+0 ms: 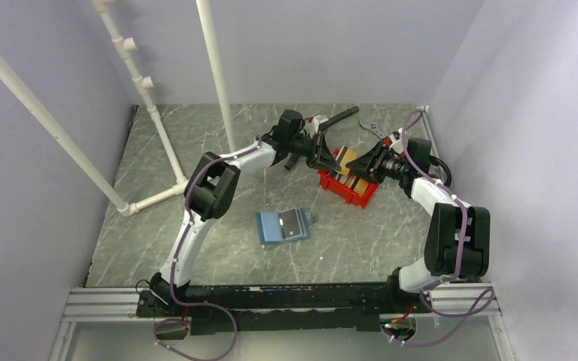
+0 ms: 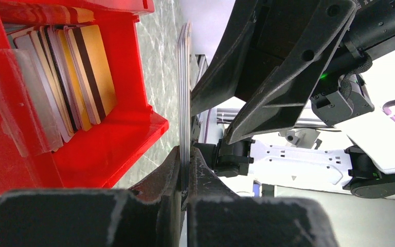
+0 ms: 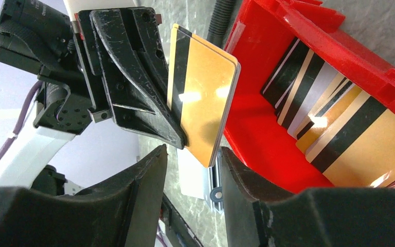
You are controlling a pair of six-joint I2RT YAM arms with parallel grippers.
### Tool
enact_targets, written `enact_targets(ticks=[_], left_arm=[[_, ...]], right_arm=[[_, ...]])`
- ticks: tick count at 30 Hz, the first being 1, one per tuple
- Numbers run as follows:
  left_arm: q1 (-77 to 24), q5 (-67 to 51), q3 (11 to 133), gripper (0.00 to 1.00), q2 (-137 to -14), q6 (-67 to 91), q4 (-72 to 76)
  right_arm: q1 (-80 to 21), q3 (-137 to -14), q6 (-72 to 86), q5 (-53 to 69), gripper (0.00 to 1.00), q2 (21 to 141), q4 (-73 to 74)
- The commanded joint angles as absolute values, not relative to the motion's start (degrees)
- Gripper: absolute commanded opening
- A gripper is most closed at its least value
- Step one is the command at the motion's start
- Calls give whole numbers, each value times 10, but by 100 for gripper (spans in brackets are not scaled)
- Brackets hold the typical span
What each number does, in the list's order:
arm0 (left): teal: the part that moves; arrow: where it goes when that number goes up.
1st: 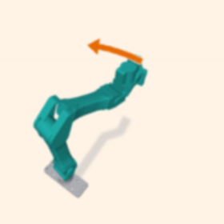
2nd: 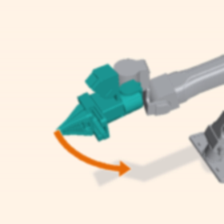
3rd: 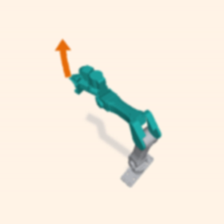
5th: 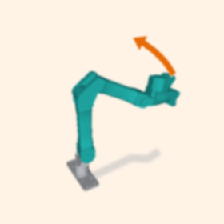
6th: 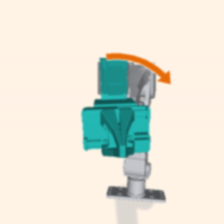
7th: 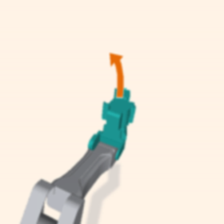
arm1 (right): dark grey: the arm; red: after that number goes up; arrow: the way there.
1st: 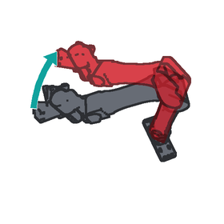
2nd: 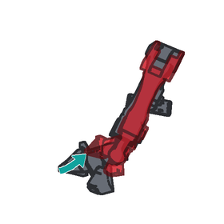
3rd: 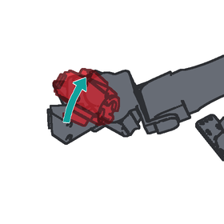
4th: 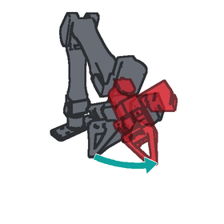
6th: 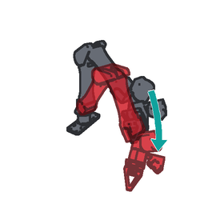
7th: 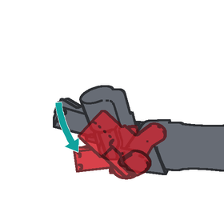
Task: Put the credit cards into the card holder
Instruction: Place the credit card in the storage box.
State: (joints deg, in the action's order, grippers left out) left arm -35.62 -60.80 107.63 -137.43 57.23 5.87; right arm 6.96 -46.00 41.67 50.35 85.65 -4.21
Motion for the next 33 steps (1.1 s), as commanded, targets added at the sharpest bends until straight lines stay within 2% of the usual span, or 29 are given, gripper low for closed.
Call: enact_targets(ticks=[1, 13, 21, 25, 30, 33], left_arm=[[-361, -627, 1076, 0, -1362, 591, 105], [-365, -626, 1083, 0, -1369, 583, 97], [-366, -601, 1103, 0, -1365, 498, -27], [-368, -597, 1102, 0, -1361, 481, -44], [-371, -604, 1093, 0, -1358, 493, -24], [-371, -604, 1083, 0, -1352, 505, -5]], right_arm=[[67, -460, 422, 524, 45, 850, -77], [57, -468, 433, 526, 40, 850, -83], [54, -481, 407, 511, 38, 834, -39], [51, -486, 395, 507, 38, 837, -28], [50, -479, 406, 509, 38, 844, -44], [51, -483, 387, 464, 38, 837, -5]])
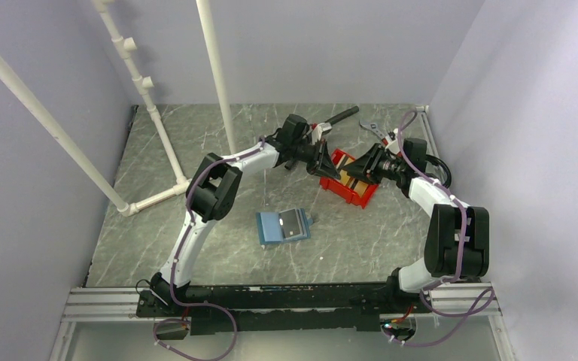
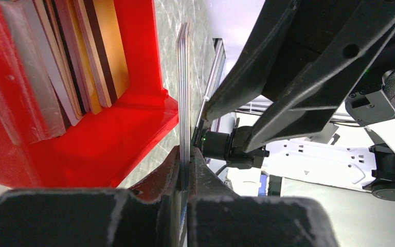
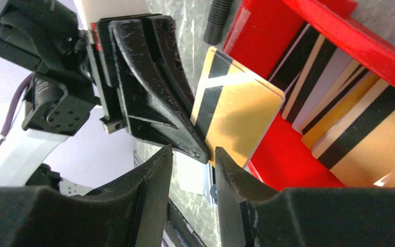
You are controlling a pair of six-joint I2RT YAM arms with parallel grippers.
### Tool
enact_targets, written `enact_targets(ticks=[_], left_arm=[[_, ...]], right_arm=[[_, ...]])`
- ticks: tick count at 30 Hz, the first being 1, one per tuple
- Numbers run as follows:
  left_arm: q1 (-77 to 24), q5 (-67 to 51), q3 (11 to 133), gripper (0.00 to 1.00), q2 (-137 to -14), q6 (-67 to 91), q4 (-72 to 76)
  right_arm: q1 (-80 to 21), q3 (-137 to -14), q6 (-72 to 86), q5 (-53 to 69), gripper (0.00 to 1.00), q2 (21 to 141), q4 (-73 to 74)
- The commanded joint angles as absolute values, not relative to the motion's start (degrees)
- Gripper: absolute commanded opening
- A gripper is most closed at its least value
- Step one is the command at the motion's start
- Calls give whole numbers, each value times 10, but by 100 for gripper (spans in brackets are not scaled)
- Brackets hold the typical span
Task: Put the credit cards into the card holder
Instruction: Place the credit card in the storage box.
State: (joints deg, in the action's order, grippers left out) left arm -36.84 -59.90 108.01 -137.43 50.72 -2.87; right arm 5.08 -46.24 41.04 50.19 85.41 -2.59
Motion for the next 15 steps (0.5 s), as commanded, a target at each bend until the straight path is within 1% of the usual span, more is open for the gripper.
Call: enact_targets(ticks=[1, 5, 15], left_arm=[[-371, -602, 1084, 0, -1350, 503, -6], [-370, -605, 1085, 0, -1349, 505, -5], [-367, -608, 1085, 0, -1350, 519, 17]], right_arm=[[52, -484, 382, 453, 39, 835, 16], [55, -477, 379, 446, 41, 832, 25], [59, -461, 385, 455, 42, 830, 9]])
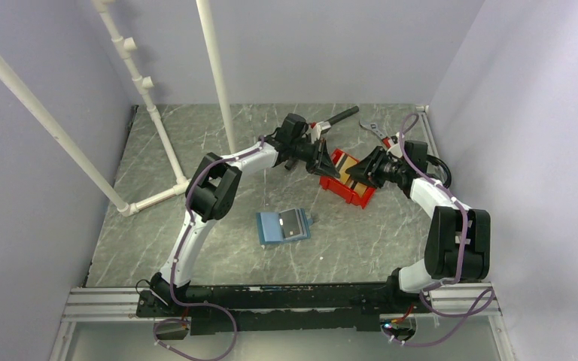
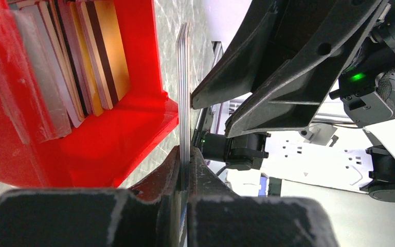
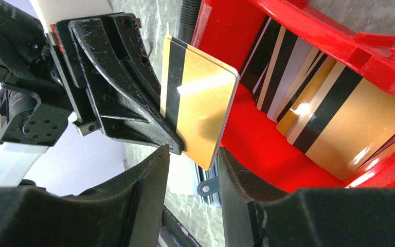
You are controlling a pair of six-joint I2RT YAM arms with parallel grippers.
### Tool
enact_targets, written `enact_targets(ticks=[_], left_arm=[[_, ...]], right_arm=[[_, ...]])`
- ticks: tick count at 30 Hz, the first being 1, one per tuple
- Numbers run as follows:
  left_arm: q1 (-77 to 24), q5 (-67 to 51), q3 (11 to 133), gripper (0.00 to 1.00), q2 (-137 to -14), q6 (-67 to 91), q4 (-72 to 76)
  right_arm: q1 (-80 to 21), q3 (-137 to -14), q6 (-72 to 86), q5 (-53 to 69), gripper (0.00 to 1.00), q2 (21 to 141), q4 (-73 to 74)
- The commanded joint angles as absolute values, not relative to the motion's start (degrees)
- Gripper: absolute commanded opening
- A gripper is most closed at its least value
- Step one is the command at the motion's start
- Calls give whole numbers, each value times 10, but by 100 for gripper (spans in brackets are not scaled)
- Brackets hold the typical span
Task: Put the credit cards into the card holder
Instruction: Place the credit card in the storage box.
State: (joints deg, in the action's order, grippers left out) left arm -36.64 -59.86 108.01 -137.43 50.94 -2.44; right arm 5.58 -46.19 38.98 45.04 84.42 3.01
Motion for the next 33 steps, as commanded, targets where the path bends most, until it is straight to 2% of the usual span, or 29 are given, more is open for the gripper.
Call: enact_targets(ticks=[1, 21, 33], left_arm=[[-367, -607, 1084, 0, -1350, 520, 17], [-375, -614, 1087, 0, -1359, 517, 14], [-377, -642, 1055, 0, -1358, 601, 125]], right_arm=[[59, -461, 387, 457, 42, 831, 7], [58, -458, 419, 485, 36, 838, -41], [63, -414, 515, 494, 40, 856, -176]])
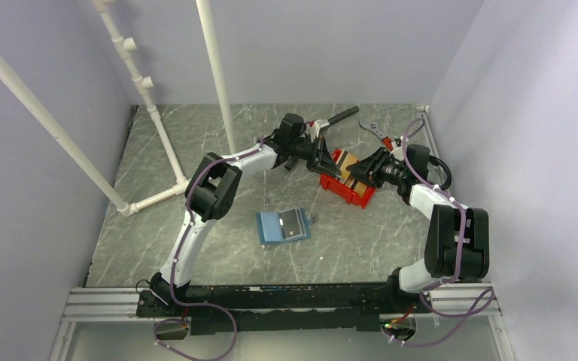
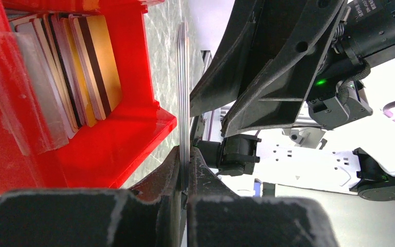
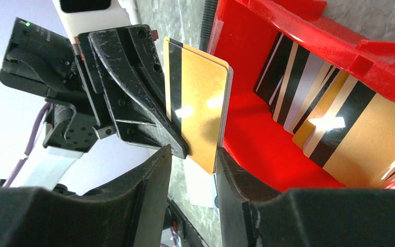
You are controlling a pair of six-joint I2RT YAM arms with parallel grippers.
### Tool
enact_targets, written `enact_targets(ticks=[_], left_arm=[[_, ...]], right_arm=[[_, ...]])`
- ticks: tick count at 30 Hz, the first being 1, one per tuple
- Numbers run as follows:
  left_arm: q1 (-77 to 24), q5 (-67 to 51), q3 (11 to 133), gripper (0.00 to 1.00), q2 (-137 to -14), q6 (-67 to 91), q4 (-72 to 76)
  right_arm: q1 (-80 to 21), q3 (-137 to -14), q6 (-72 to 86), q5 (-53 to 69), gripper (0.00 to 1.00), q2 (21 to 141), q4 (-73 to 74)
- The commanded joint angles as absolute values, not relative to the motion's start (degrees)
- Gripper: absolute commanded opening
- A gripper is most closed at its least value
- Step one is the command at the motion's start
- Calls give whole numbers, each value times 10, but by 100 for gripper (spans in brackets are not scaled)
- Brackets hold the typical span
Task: Put the credit cards into the card holder
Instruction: Place the credit card in the storage box.
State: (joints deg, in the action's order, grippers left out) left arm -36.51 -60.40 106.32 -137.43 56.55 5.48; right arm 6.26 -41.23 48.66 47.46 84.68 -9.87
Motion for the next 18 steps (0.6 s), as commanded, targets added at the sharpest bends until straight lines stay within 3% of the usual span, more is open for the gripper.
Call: enact_targets(ticks=[1, 18], left_arm=[[-378, -642, 1051, 0, -1357, 602, 128], [-386, -642, 1037, 0, -1361, 584, 109]], right_arm=[[65, -416, 514, 493, 40, 856, -177], [81, -420, 548, 521, 34, 838, -219]])
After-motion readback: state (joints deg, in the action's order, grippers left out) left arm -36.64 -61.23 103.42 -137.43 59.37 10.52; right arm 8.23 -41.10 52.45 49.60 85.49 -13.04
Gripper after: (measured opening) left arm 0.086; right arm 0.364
